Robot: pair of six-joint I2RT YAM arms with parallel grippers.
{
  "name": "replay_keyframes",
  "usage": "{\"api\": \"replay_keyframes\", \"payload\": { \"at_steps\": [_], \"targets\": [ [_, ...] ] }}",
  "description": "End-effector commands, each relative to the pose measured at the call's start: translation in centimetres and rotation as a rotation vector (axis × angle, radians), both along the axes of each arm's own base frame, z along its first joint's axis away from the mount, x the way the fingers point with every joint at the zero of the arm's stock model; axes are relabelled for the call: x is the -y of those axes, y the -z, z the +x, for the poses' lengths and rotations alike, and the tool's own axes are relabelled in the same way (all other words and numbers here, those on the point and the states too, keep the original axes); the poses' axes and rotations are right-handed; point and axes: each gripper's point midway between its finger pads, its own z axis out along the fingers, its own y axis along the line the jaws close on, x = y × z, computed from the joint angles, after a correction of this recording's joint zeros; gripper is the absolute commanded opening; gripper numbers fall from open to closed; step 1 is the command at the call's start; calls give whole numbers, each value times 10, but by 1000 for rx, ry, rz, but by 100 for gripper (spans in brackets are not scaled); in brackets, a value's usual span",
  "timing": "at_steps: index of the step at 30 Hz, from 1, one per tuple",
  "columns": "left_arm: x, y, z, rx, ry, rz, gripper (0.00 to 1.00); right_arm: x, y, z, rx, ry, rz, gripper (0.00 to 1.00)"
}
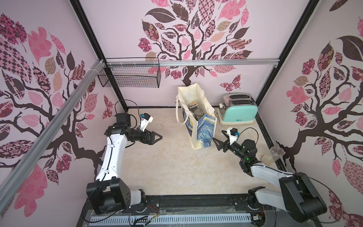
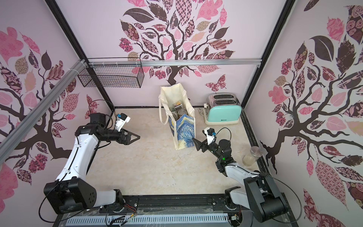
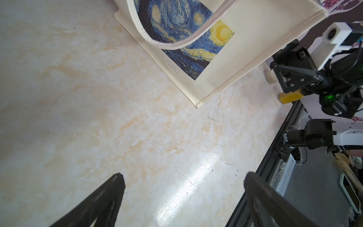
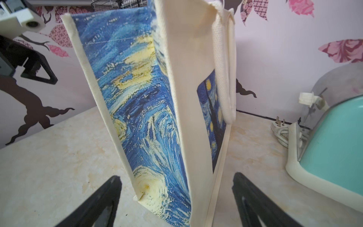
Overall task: Take out the seed jars from the canvas bag
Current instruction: Adjust the canvas bag at the center of the board.
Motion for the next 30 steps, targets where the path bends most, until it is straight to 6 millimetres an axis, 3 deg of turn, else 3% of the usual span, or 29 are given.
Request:
{"api": "replay_keyframes", "payload": {
  "at_steps": [1,10,15,18,25,30],
  "targets": [
    [6,-29,-10,10,-4,-46,98,-15,-19,10,75,-61,-27,84],
    [6,-70,-1,34,-59,-92,98,-33,-35,19,139,-107,-9,31],
    [9,-94,21,48,-119,-155,91,-29,-32,19,117,-80,-14,17],
    [17,-101,36,41,-131,-161,87,-29,-31,14,109,-81,1,0],
    [36,-97,60,-11,-139,-211,84,-39,-22,-6,81,-102,5,0],
    [35,-99,83,-54,-211,-258,82,-68,-23,-32,63,-168,15,0]
  ]
}}
